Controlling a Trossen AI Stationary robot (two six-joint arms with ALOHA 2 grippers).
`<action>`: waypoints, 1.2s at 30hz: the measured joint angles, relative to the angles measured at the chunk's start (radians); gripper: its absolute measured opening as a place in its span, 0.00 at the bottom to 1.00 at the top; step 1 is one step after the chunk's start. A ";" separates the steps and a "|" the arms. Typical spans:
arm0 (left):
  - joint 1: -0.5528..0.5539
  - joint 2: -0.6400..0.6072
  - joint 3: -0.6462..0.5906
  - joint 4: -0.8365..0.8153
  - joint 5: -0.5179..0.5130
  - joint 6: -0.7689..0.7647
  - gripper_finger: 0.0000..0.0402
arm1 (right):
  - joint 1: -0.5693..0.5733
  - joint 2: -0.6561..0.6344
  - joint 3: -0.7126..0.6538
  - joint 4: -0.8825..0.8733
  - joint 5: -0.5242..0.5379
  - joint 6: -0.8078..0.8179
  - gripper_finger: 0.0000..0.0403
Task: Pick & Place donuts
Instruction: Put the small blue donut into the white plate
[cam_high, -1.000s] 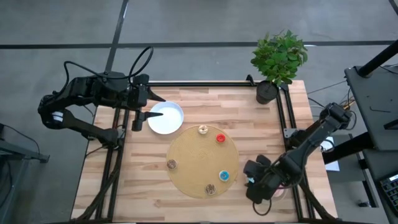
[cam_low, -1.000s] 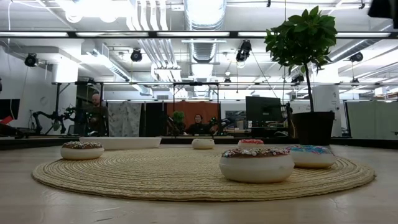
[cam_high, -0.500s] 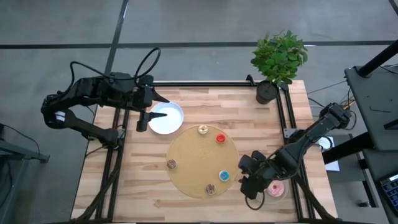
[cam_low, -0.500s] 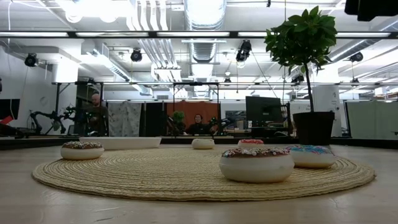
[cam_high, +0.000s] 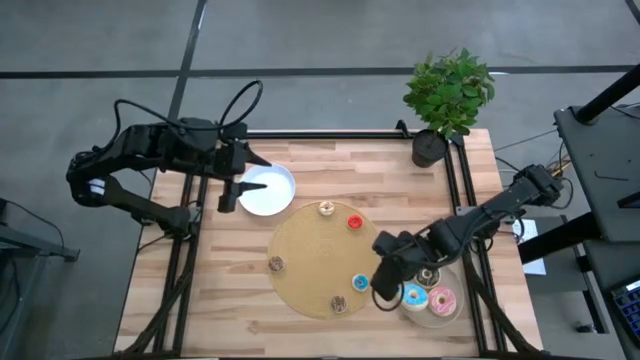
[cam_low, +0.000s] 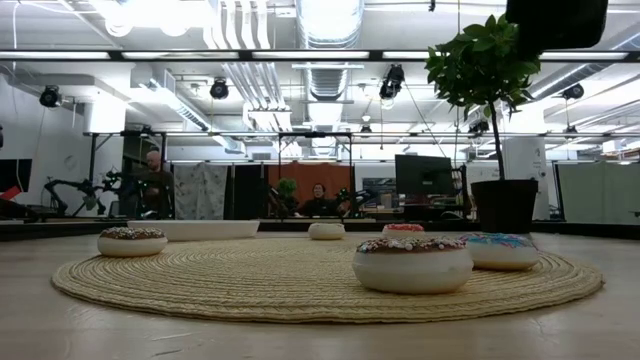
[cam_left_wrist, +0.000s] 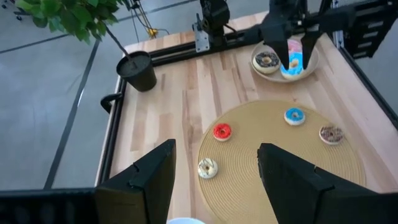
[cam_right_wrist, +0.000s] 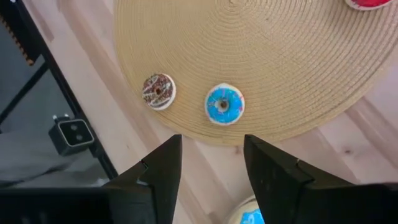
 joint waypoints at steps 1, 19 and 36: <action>0.000 0.000 0.000 -0.007 0.000 0.003 0.50 | -0.005 0.000 0.000 0.005 -0.003 0.000 0.40; 0.000 -0.001 0.000 -0.015 0.003 0.046 0.50 | -0.078 0.151 -0.001 0.041 -0.151 -0.093 0.37; 0.000 -0.001 0.000 -0.010 0.000 -0.038 0.50 | -0.134 0.256 0.000 0.058 -0.209 -0.293 0.37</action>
